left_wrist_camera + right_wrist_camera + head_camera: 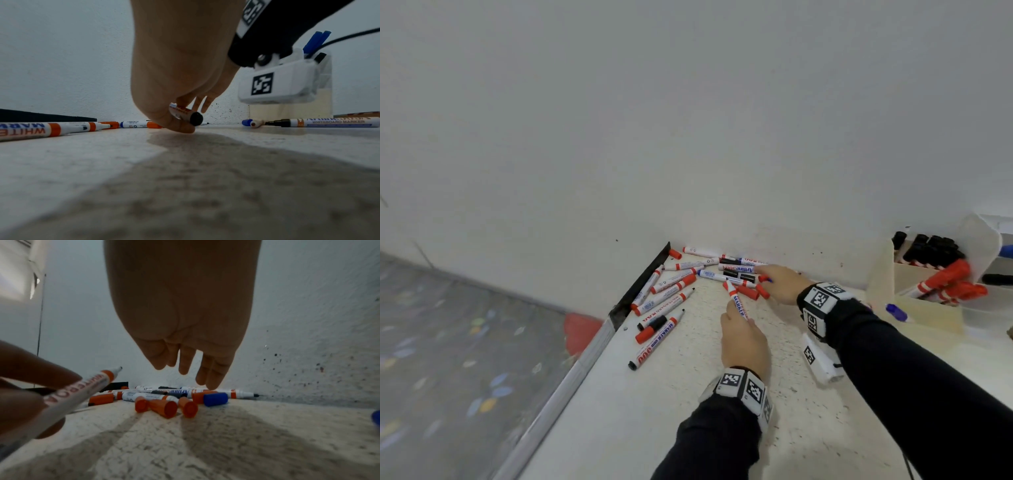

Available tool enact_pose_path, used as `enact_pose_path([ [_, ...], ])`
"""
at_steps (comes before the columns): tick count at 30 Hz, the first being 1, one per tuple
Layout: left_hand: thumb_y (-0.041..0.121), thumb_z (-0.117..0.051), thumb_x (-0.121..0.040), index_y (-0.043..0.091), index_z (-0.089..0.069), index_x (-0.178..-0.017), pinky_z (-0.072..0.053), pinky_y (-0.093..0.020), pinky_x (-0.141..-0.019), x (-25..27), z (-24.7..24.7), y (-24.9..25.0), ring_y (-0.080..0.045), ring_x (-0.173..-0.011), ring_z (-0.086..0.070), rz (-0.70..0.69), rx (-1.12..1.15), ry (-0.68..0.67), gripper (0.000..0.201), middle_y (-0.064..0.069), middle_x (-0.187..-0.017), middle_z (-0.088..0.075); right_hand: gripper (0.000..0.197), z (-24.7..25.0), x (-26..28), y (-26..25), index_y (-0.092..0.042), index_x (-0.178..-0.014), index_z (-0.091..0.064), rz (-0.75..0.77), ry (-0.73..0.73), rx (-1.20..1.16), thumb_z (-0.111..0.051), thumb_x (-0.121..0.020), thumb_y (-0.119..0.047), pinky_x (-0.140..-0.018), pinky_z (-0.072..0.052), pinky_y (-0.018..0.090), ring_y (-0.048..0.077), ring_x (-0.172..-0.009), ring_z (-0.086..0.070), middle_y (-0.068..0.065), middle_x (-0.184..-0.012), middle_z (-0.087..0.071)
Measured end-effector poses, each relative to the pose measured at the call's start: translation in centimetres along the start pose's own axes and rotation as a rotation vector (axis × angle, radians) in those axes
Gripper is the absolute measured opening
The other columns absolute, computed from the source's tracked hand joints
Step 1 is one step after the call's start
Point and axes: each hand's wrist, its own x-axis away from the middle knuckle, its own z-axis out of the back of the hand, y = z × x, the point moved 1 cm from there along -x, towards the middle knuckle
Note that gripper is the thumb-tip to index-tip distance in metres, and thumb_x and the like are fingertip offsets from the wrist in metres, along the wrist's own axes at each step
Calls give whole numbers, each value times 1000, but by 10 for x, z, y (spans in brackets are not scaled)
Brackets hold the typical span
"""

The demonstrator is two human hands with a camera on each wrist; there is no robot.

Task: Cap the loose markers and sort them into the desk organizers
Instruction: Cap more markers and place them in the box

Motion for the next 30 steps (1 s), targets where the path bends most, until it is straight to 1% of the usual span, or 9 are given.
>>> enact_pose_path([
  [5, 16, -37, -98, 17, -23, -143, -40, -19, -89, -2, -2, -4, -15, -114, -51, -8, -11, 10, 47, -3, -132, -42, 50, -21, -28, 0, -32, -144, -28, 41, -102, 51, -39, -95, -40, -114, -23, 40, 28, -138, -30, 4, -153, -26],
  [8, 17, -37, -98, 17, -22, -144, -38, -18, -92, -3, -4, -5, -14, -117, -49, -26, -28, 25, 48, -3, -134, -41, 46, -31, -40, 5, -27, -141, -36, -4, -60, 168, -31, -97, -42, -111, -29, 38, 27, -134, -35, 6, -149, -35],
  [11, 19, -37, -98, 17, -22, -145, -34, -14, -86, -4, -7, -6, -12, -116, -49, -28, -36, 22, 48, -1, -134, -41, 42, -34, -44, 6, -24, -133, -46, 4, 9, 188, -32, -97, -41, -102, -38, 37, 26, -123, -46, 8, -140, -46],
  [14, 18, -38, -98, 19, -23, -145, -38, -16, -87, -4, -9, -7, -12, -114, -51, -28, -37, 15, 49, 0, -133, -42, 30, -30, -43, 5, -14, -118, -57, -26, 146, 8, -42, -96, -26, -85, -42, 30, 28, -105, -56, 13, -121, -59],
  [19, 14, -42, -95, 22, -32, -140, -46, -24, -86, -5, -8, -6, -14, -108, -53, -47, -100, -3, 47, 0, -129, -46, 17, -7, -23, 7, -5, -108, -53, -67, 517, -362, -51, -92, -11, -70, -40, 24, 25, -82, -59, 15, -98, -63],
  [22, 9, -42, -93, 21, -34, -138, -46, -30, -91, -6, -5, -5, -17, -111, -50, -53, -161, -31, 47, -1, -129, -47, 23, 5, -4, 9, -9, -117, -52, -60, 501, -487, -45, -95, -9, -70, -41, 11, 20, -82, -59, 13, -101, -59],
  [25, 6, -43, -91, 21, -34, -138, -44, -32, -94, -6, -2, -4, -19, -115, -48, -65, -202, -64, 50, -2, -131, -45, 28, 13, 15, 15, -9, -115, -63, -3, 434, -360, -48, -91, -4, -84, -33, 17, 21, -102, -54, 13, -115, -61],
  [28, 1, -42, -89, 23, -38, -137, -43, -33, -93, -5, -1, -4, -19, -113, -48, -109, -206, -78, 52, -1, -130, -48, 28, 11, 33, 25, -11, -110, -66, 29, 355, -302, -54, -87, 0, -79, -34, 18, 14, -93, -50, 11, -109, -62],
  [30, -2, -42, -88, 25, -42, -135, -43, -34, -93, -5, -4, -5, -19, -112, -48, -157, -198, -92, 54, 1, -127, -51, 27, 9, 45, 31, -8, -109, -63, 21, 339, -358, -59, -84, 1, -71, -37, 11, 13, -89, -51, 9, -107, -62],
])
